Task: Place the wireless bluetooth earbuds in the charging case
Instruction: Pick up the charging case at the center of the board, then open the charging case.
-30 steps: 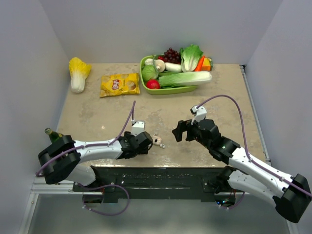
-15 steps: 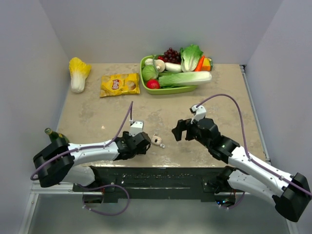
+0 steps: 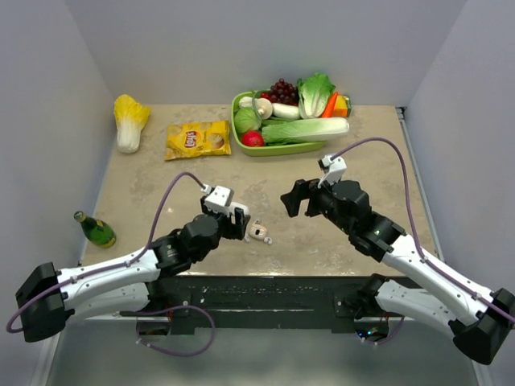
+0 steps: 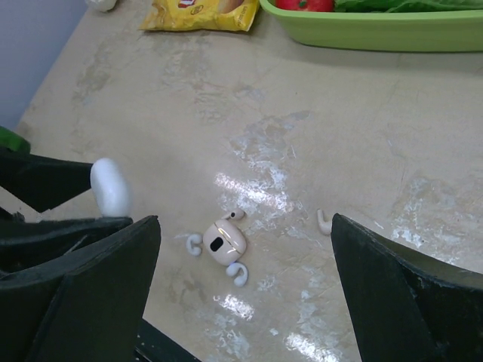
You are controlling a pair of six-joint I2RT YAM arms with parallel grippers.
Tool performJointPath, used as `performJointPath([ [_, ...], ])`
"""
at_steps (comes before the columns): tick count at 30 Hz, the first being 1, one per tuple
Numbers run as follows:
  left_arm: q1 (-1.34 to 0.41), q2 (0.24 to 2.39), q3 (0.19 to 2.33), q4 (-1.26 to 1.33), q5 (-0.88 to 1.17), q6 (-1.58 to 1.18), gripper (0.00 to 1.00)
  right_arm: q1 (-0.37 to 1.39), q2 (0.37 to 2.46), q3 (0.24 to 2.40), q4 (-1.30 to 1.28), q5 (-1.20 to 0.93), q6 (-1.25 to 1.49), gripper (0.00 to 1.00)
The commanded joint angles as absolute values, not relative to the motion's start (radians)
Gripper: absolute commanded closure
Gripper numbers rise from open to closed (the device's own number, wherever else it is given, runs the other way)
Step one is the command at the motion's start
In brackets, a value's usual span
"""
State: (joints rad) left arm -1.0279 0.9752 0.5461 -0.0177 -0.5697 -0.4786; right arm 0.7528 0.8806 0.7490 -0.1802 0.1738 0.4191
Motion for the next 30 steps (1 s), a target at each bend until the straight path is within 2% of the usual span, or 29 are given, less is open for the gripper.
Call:
performJointPath([
  [1, -1.029, 0.862, 0.312, 0.577, -0.278, -0.125, 1.0, 0.758, 0.864, 0.821, -0.216, 0.192, 0.437, 0.03],
  [3, -1.028, 0.845, 0.191, 0.833, -0.215, -0.075, 1.0, 0.758, 0.868, 0.842, -0.23, 0.143, 0.443, 0.03],
  [6, -1.028, 0.885, 0.105, 1.074, -0.19, -0.005, 1.0, 0.756, 0.88, 0.888, -0.279, 0.08, 0.416, 0.02],
  [13, -1.029, 1.044, 0.087, 1.359, 0.017, 0.221, 1.0, 0.756, 0.926, 0.891, -0.316, 0.006, 0.368, 0.02],
  [19, -1.029, 1.098, 0.172, 1.264, 0.063, 0.299, 1.0, 0.758, 0.943, 0.873, -0.275, -0.063, 0.393, 0.03],
  [30, -1.029, 1.12, 0.239, 1.089, 0.012, 0.295, 1.0, 0.77, 0.977, 0.877, -0.206, -0.136, 0.403, 0.02],
])
